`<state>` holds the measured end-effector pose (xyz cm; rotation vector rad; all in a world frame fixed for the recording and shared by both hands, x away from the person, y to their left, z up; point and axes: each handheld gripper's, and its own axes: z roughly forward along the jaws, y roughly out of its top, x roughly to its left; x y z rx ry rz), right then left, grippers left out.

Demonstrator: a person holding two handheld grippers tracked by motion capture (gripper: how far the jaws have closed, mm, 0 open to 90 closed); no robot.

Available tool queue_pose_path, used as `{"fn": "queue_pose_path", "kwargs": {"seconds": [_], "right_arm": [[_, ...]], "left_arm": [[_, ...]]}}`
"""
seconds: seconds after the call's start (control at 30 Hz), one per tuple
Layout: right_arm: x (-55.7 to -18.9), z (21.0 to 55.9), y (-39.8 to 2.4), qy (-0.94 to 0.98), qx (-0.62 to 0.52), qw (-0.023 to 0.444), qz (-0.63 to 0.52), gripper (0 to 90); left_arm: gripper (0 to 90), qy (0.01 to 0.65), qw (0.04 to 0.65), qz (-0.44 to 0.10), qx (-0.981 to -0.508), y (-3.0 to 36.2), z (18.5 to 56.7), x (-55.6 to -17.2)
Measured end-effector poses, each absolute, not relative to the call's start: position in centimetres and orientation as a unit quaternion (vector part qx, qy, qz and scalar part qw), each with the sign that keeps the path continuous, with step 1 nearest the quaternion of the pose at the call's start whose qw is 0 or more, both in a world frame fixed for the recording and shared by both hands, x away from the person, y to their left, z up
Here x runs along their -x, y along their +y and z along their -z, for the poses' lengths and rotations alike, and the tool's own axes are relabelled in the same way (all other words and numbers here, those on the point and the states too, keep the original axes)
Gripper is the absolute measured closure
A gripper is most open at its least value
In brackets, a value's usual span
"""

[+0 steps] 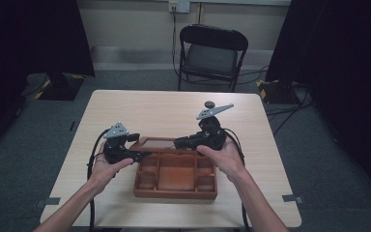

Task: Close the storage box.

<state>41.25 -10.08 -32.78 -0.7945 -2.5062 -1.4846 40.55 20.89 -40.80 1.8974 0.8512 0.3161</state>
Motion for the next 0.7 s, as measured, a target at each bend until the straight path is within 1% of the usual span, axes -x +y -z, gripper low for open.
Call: {"fn": "queue_pose_path", "kwargs": {"seconds": [0.2,0.47,0.6,0.7], "right_arm": [[-41.1,32.8,-10.2,-0.830,0.263,0.061,0.487,82.2],[-40.3,33.5,-10.1,-0.839,0.256,0.062,0.477,82.0],[-39.3,34.3,-9.8,-0.847,0.252,0.062,0.464,81.9],[-38.7,34.9,-9.7,-0.850,0.254,0.062,0.457,81.8]], "left_arm": [[18.1,0.358,0.473,-0.126,-0.795,22.7,41.7,-40.3],[18.4,0.395,0.462,-0.129,-0.783,26.0,42.4,-40.2],[18.6,0.419,0.463,-0.122,-0.771,27.2,42.7,-40.8],[19.2,0.429,0.461,-0.127,-0.767,27.6,42.9,-41.1]]}}
